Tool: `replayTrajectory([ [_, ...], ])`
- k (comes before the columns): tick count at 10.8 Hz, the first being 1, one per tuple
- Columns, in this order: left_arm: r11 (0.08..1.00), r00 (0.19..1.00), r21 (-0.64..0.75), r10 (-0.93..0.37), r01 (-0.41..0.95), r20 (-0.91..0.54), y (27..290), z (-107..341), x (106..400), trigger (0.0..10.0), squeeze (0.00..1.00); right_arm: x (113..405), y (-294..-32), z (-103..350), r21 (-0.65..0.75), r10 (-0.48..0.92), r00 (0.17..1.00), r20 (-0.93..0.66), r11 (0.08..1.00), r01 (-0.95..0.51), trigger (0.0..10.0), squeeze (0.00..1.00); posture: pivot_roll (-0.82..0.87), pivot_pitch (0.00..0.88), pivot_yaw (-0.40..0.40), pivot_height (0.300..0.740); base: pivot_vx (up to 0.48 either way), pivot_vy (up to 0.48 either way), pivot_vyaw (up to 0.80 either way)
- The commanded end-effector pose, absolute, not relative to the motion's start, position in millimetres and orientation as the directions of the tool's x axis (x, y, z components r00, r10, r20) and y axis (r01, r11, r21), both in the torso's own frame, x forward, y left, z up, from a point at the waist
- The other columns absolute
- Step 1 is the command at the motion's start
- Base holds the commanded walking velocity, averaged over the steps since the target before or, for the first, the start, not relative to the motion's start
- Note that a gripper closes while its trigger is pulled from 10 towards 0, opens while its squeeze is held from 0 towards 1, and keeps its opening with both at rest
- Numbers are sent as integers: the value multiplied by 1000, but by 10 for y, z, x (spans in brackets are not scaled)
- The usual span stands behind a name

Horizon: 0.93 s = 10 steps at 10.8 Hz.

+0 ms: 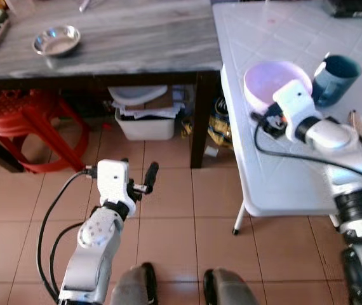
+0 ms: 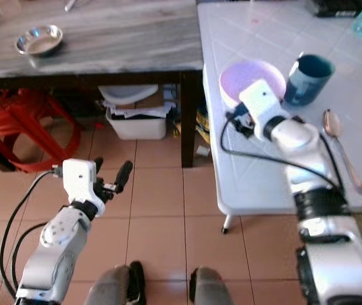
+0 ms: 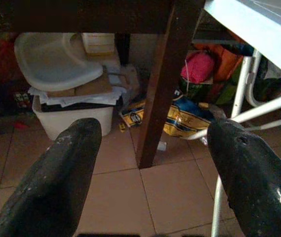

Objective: Setting the table

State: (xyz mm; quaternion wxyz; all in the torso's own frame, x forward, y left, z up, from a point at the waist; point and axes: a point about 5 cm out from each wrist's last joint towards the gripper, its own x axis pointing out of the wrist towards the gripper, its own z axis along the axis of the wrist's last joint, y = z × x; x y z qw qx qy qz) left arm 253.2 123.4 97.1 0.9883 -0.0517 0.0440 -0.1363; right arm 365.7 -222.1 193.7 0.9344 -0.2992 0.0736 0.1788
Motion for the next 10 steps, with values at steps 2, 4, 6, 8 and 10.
replayTrajectory([
  [2,957,954,-111,-281,269,-106,1247,917,2519,10000,0,3694,-2224,1932,-534,303,909,-286,737,-414,0,0,-54,202,55,740,0,0,0],
  [4,957,953,-109,-281,269,-111,1248,910,2531,10000,0,3710,-2283,1933,-530,297,904,-308,735,-422,0,0,-58,199,54,740,0,0,0],
  [6,957,953,-109,-280,268,-115,1248,907,2540,10000,0,3699,-2320,1913,-531,295,898,-326,729,-432,0,0,-59,198,55,740,0,0,0],
  [8,956,951,-108,-285,273,-118,1250,898,2537,10000,0,3695,-2326,1876,-536,302,891,-339,716,-447,0,0,-56,195,56,740,0,0,0],
  [10,956,952,-108,-283,271,-118,1257,896,2534,10000,0,3665,-2329,1825,-637,287,883,-371,613,-467,0,0,-51,191,55,740,0,0,0],
])
